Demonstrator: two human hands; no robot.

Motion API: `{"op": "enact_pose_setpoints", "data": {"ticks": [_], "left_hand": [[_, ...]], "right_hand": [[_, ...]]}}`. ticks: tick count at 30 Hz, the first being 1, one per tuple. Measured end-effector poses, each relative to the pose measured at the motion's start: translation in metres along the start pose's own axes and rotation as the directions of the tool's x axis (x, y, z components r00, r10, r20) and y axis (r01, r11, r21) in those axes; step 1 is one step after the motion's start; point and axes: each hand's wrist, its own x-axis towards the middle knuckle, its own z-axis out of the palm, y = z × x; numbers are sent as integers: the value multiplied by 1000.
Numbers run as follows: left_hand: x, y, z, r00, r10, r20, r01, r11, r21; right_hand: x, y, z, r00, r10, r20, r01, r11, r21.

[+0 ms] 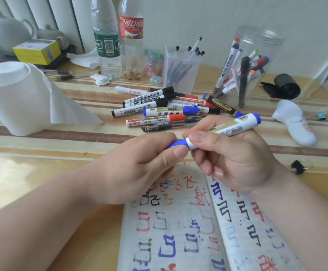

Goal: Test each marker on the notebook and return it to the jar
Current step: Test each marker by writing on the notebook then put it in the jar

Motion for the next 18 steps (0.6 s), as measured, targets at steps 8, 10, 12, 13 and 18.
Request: {"op": "enact_pose_setpoints", "data": {"ticks": [8, 10, 12, 13, 18], "left_hand": [[-8, -15, -8, 996, -25, -83, 25, 1000, 5], [-10, -18, -9, 992, -52, -111, 39, 993, -115], [-4, -17, -5, 993, -33, -115, 19, 993, -115], [0, -16, -3, 993, -25, -118, 10, 992, -122], [3, -19, -7, 989, -42, -140, 11, 977, -211]], "right_hand": [[1, -28, -25, 865, 220, -451, -46, 930, 366], [-1, -32, -37, 872, 169, -460, -5, 942, 336], [-5, -22, -35, 937, 136, -321, -79, 980, 184], [-7, -16, -31, 971, 123, -206, -107, 990, 88], [-17, -2, -16, 965, 199, 171, -143, 945, -293]]}}
